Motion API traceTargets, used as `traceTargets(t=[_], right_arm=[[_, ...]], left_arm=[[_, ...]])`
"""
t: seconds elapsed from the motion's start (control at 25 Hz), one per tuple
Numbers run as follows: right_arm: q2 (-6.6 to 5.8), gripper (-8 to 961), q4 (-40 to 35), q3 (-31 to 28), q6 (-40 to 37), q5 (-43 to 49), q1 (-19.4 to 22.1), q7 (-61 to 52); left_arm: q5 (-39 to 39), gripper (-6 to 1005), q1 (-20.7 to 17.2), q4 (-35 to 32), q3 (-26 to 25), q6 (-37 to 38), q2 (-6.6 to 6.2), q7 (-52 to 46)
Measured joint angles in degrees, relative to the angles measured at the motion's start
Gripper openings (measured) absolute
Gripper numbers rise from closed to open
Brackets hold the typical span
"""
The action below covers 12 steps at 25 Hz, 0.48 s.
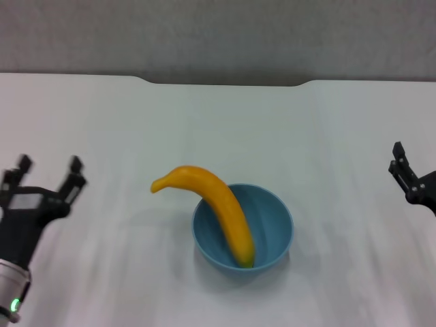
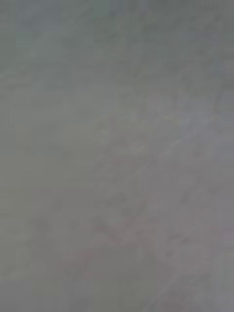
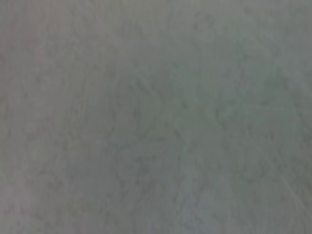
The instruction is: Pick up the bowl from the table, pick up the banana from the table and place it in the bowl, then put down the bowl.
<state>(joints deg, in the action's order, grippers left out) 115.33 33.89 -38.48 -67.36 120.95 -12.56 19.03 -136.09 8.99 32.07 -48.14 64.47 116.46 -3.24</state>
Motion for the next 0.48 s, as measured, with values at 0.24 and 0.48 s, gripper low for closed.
traceTargets(t=[0.24, 0.48], right_arm=[[-0.01, 880, -2.45, 2.11, -0.03, 0.68, -1.42, -1.42], [0.46, 879, -4.38, 3.70, 0.00, 0.26, -2.19, -2.30]], left_arm=[[-5.09, 907, 2.73, -3.75, -0.30, -2.28, 0.42, -1.69], [-4.60, 907, 3.12, -5.21, -0.08, -2.88, 0.88, -0.82]])
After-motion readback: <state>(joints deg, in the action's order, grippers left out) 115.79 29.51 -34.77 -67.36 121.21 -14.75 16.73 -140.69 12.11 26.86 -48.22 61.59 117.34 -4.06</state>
